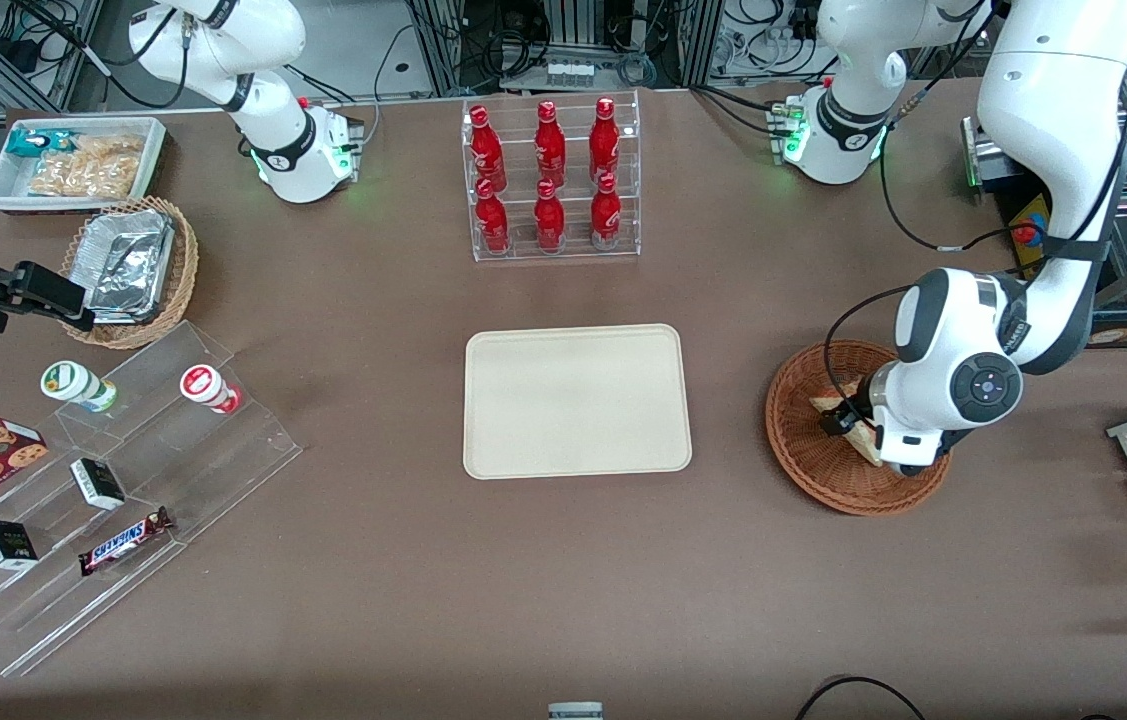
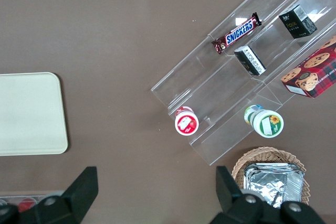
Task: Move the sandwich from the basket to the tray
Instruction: 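Close the left gripper on the sandwich's upright edge, then lift the sandwich and carry it with the left gripper over the cream tray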
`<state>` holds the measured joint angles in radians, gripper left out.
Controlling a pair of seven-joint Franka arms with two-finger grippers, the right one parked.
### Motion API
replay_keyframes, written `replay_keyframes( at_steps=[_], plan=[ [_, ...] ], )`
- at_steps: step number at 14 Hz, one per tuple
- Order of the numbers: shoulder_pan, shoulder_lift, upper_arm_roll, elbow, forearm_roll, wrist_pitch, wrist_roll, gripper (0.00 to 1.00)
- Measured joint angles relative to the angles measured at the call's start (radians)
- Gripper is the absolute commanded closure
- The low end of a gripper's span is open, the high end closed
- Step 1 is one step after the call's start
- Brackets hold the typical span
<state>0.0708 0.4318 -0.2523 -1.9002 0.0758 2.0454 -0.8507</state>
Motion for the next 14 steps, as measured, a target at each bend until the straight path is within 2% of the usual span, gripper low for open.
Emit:
replay_keyframes(
  at_steps=[3, 5, 7, 9, 11, 14],
  plan=[
    [0.0, 0.009, 0.003, 0.0, 0.0, 0.005, -0.002, 0.11],
    [0.001, 0.01, 0.006, 0.0, 0.0, 0.005, -0.003, 0.21],
    [0.001, 0.01, 0.006, 0.0, 0.0, 0.005, -0.003, 0.45],
    [0.001, 0.01, 0.007, 0.0, 0.0, 0.005, -0.003, 0.8],
    [0.002, 0.01, 0.008, 0.0, 0.0, 0.005, -0.003, 0.88],
    [0.002, 0.01, 0.008, 0.001, 0.0, 0.005, -0.003, 0.93]
  ],
)
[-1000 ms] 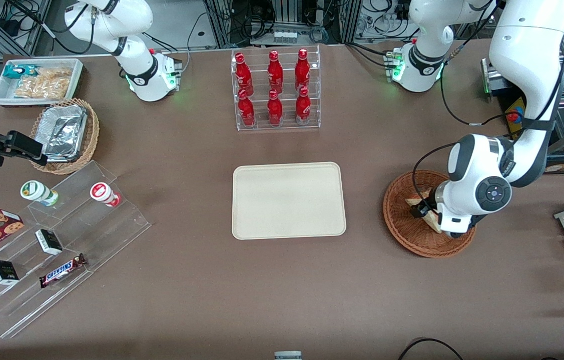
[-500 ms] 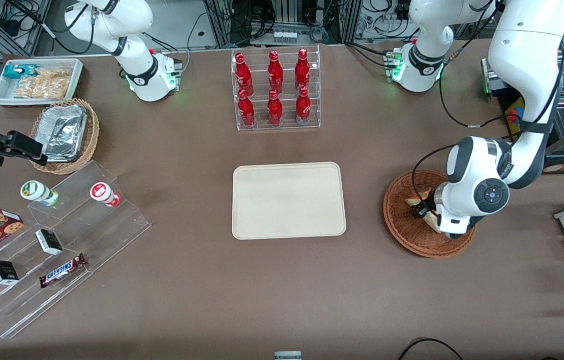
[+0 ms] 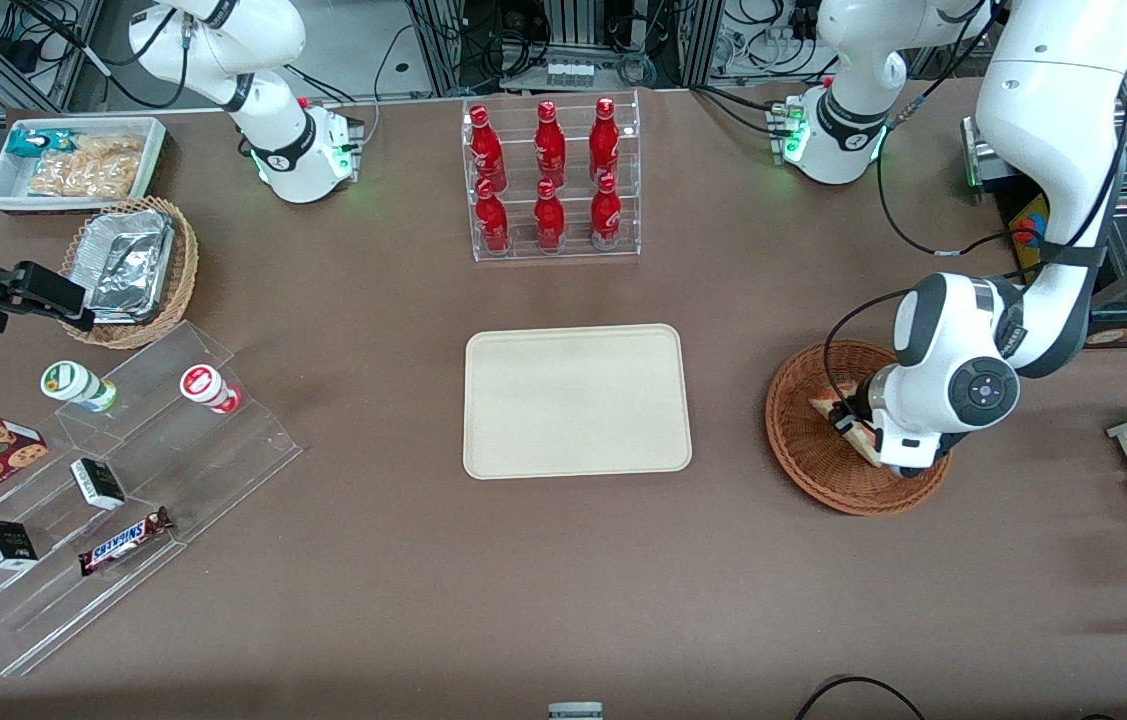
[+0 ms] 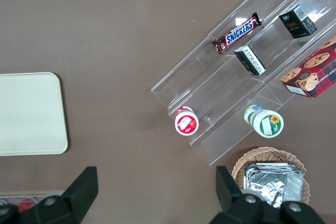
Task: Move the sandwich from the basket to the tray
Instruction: 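Lift the sandwich and carry it with the left gripper over the cream tray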
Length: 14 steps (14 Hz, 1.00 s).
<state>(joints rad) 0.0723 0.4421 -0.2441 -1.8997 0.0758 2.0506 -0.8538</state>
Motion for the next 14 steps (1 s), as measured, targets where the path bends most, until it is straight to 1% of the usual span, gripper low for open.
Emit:
replay_keyframes(
  at_steps=[2, 5, 6, 8, 11, 13, 14],
  plan=[
    [0.0, -0.002, 0.0, 0.004, 0.0, 0.0, 0.0, 0.95],
    [-0.001, -0.017, -0.002, 0.019, 0.002, -0.007, 0.017, 0.96],
    [-0.001, -0.027, -0.004, 0.034, 0.002, -0.027, 0.04, 0.96],
    [-0.001, -0.06, -0.016, 0.089, 0.001, -0.124, 0.098, 0.96],
    [-0.014, -0.1, -0.112, 0.168, 0.0, -0.228, 0.121, 0.95],
    [-0.044, -0.104, -0.192, 0.197, 0.001, -0.234, 0.12, 0.95],
    [-0.07, -0.102, -0.212, 0.205, 0.001, -0.234, 0.12, 0.95]
  ],
)
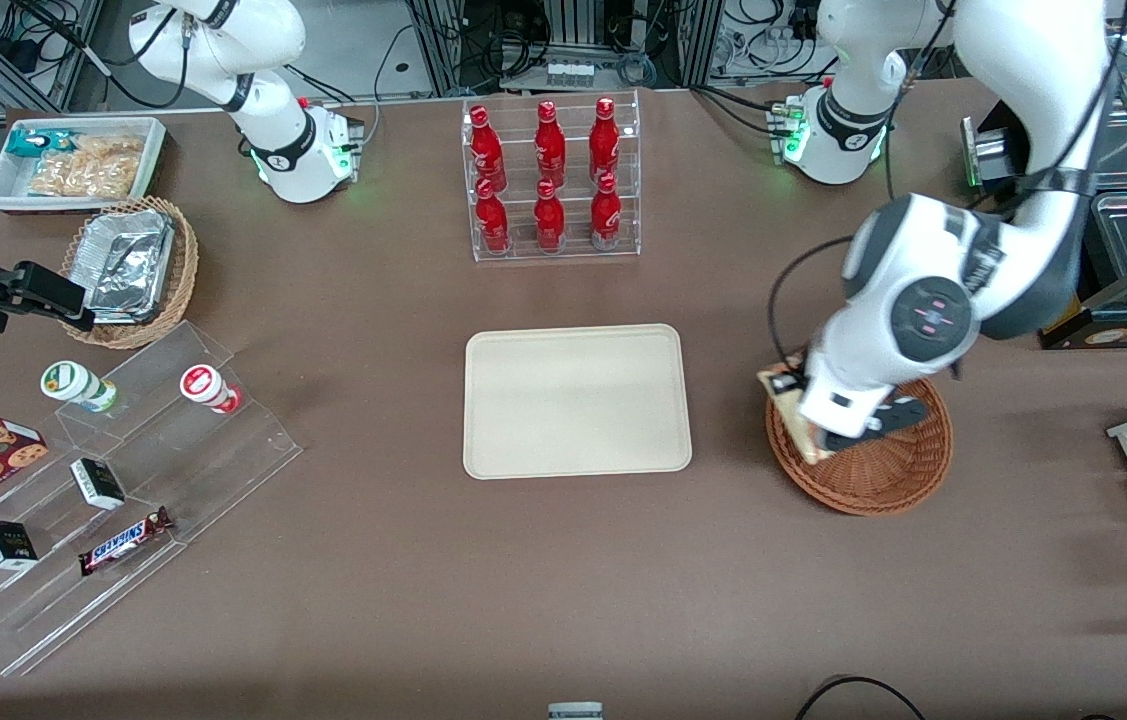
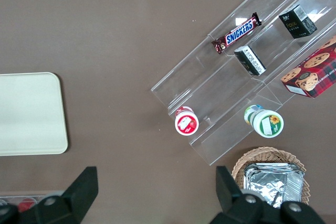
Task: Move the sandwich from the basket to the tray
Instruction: 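Lift the sandwich and carry it with the left gripper over the cream tray, then lower the sandwich onto the tray center with the left gripper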
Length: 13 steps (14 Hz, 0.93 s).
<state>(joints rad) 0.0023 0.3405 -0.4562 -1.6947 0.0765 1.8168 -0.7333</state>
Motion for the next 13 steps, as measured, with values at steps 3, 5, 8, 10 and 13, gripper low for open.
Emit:
replay_keyframes(
  at_steps=[3, 5, 8, 10, 13],
  plan=[
    [-0.111, 0.043, -0.013, 0.056, 0.001, 0.01, 0.001, 0.95],
    [-0.195, 0.117, -0.013, 0.126, 0.009, 0.023, -0.004, 0.94],
    [-0.273, 0.238, -0.01, 0.185, 0.029, 0.129, -0.011, 0.94],
    [-0.298, 0.309, -0.01, 0.194, 0.062, 0.201, -0.011, 0.94],
    [-0.331, 0.372, -0.009, 0.213, 0.08, 0.236, -0.019, 0.94]
  ],
)
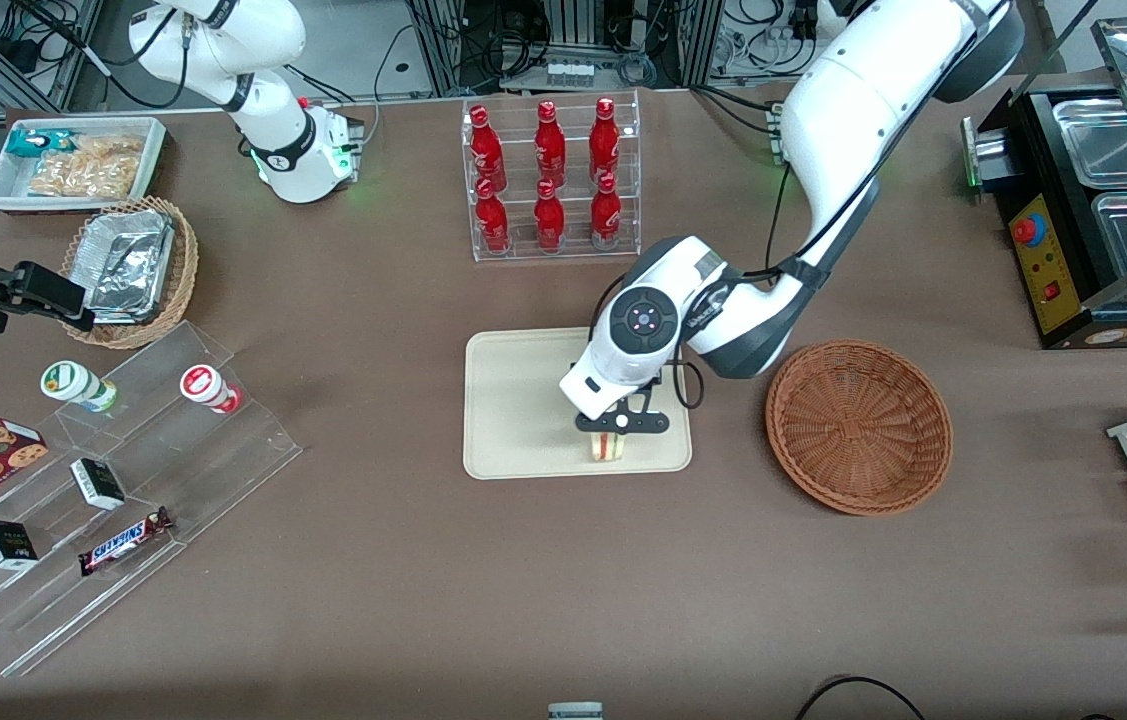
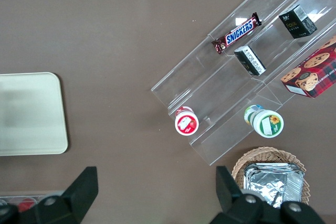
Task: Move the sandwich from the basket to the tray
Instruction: 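Lower the sandwich onto the tray center with the left gripper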
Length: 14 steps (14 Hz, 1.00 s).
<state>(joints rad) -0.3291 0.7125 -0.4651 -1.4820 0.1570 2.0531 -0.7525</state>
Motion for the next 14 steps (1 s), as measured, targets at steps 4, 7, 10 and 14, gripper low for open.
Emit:
replay_keyframes(
  at_steps=[4, 7, 10, 14],
  plan=[
    [-0.044, 0.03, 0.006, 0.03, 0.045, 0.002, -0.052, 0.94],
    [-0.084, 0.078, 0.008, 0.079, 0.102, 0.002, -0.129, 0.94],
    [-0.102, 0.109, 0.009, 0.107, 0.115, 0.002, -0.141, 0.92],
    [-0.113, 0.117, 0.009, 0.111, 0.142, 0.002, -0.143, 0.83]
  ],
)
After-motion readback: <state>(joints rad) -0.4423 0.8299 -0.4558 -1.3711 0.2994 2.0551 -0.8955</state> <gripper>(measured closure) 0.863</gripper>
